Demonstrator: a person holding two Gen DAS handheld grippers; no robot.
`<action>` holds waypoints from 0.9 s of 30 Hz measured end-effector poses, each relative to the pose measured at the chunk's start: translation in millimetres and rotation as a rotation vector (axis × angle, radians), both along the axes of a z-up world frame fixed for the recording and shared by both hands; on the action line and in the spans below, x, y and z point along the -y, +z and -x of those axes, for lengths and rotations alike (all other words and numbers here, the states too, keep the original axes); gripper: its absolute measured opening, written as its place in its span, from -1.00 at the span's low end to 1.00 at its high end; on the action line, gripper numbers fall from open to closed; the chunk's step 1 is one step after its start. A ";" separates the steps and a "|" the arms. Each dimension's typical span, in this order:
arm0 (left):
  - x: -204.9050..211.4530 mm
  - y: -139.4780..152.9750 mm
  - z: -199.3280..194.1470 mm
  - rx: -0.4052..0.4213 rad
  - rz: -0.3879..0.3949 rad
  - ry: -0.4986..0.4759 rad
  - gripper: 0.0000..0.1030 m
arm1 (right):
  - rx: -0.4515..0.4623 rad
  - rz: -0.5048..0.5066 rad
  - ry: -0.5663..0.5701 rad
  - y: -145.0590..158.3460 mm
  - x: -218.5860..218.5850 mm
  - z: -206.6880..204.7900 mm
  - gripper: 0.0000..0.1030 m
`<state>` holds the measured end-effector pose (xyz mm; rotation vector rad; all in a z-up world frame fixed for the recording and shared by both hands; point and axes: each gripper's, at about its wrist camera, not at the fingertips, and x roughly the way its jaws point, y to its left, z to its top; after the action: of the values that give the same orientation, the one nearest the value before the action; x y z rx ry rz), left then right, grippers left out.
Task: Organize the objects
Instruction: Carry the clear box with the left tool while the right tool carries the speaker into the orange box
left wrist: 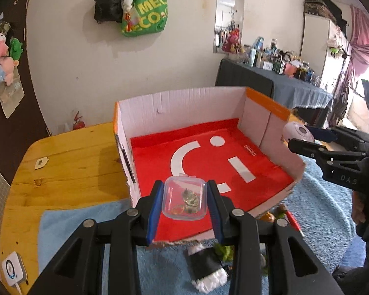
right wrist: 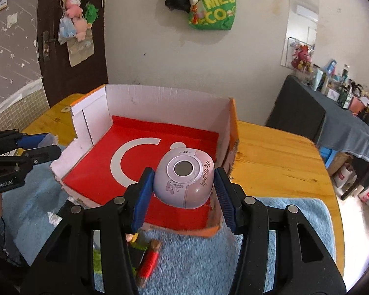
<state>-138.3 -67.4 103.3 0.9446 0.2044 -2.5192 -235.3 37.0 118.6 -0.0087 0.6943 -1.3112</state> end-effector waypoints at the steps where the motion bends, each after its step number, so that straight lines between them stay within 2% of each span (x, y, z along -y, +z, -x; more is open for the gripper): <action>1: 2.8 -3.5 3.6 0.011 -0.009 -0.002 -0.29 | -0.011 -0.013 0.001 -2.1 5.3 -1.2 -0.06; 9: 16.8 -23.4 27.2 0.084 -0.014 0.009 -0.29 | -0.052 -0.116 0.000 -13.7 38.9 -3.1 -0.07; 19: 20.7 -44.3 48.5 0.184 -0.014 -0.022 -0.29 | -0.099 -0.258 0.009 -28.9 67.5 -4.1 -0.06; 27: 24.1 -60.3 59.6 0.271 -0.007 -0.041 -0.29 | -0.141 -0.322 0.001 -38.8 79.6 2.5 -0.06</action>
<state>-197.9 -91.5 43.1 1.2908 0.1103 -2.3947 -237.8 -42.6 79.8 0.1609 1.0199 -1.1935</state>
